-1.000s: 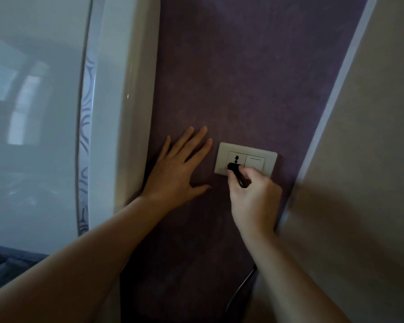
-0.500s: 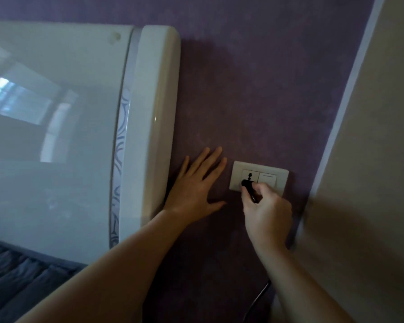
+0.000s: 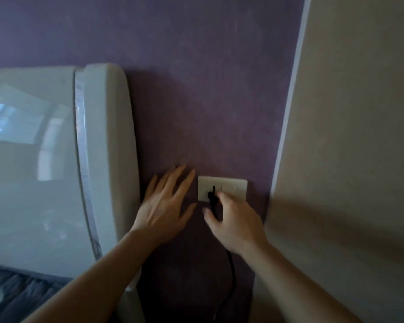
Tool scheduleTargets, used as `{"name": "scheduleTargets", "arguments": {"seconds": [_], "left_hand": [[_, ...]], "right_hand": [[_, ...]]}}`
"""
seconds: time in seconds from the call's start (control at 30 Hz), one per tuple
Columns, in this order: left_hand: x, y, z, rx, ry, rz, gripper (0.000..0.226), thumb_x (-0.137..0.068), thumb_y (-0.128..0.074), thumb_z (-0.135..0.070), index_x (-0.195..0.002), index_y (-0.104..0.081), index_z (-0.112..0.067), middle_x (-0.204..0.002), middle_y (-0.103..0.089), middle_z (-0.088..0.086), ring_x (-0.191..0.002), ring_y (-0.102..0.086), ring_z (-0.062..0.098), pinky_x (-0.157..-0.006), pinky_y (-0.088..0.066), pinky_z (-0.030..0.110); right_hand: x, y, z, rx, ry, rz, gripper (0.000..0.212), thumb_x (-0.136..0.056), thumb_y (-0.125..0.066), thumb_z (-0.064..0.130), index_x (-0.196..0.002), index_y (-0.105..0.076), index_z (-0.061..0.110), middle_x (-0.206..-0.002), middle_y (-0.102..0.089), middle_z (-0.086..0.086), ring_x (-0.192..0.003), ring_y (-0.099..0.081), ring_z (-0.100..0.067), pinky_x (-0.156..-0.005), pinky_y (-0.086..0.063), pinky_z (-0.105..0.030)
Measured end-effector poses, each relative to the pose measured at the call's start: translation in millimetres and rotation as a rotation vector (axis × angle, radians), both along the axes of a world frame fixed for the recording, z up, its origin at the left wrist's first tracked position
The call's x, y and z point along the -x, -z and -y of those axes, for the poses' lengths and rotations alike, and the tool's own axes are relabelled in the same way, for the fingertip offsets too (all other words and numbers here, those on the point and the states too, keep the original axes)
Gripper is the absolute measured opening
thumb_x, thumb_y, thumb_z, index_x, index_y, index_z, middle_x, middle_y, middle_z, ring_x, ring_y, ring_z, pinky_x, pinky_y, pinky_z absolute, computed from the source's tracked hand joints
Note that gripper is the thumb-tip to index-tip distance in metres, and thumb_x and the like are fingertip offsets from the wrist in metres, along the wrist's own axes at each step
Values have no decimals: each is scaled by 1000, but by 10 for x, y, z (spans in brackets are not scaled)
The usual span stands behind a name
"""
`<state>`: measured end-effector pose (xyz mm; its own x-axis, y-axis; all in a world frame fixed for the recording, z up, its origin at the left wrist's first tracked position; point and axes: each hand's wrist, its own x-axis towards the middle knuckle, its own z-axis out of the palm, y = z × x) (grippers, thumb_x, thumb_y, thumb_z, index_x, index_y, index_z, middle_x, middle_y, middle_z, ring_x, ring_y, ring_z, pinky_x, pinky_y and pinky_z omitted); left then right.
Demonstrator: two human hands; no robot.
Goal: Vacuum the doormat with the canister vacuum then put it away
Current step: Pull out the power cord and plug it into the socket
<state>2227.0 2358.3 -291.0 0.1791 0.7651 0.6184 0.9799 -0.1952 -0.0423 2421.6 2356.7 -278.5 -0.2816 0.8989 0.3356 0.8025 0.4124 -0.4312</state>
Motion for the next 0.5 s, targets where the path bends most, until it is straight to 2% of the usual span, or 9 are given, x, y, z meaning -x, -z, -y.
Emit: {"name": "scheduleTargets", "arguments": {"seconds": [0.07,0.17,0.3,0.37,0.5], "left_hand": [[-76,-214,90,64,-16,39,71,-90,-41,-53,-154,-28,-25,-152,-38,4,-137,-41,24,-114,-32,54],[-155,-688,224,124,-8,69,71,-89,-41,-55,-153,-29,-27,-148,-43,-1,-134,-46,20,-114,-33,52],[-239,-1564,439,173,16,59,68,-88,-46,-54,-149,-37,-27,-142,-50,-4,-133,-47,20,-111,-36,52],[-266,-2061,580,193,39,68,66,-87,-49,-52,-146,-42,-26,-140,-52,-4,-132,-48,20,-110,-37,51],[-372,-3031,907,217,103,71,60,-81,-57,-48,-136,-49,-25,-133,-56,0,-126,-53,23,-107,-43,47]], "right_hand": [[-34,-286,32,67,-2,69,46,-95,-49,57,-129,-56,27,-129,-64,3,-118,-61,-25,-89,-51,-37],[-125,-818,89,82,-11,150,39,-93,-52,53,-118,-59,23,-122,-65,1,-115,-61,-25,-88,-49,-37],[-238,-1691,270,-29,29,211,36,-85,-52,54,-98,-63,23,-99,-70,1,-95,-66,-28,-81,-49,-39],[-273,-2157,406,-45,27,234,43,-81,-46,56,-100,-66,23,-96,-71,2,-92,-67,-27,-82,-53,-40],[-357,-3091,789,-9,33,270,53,-81,-43,56,-113,-66,21,-106,-71,1,-101,-65,-27,-90,-51,-41]]}}
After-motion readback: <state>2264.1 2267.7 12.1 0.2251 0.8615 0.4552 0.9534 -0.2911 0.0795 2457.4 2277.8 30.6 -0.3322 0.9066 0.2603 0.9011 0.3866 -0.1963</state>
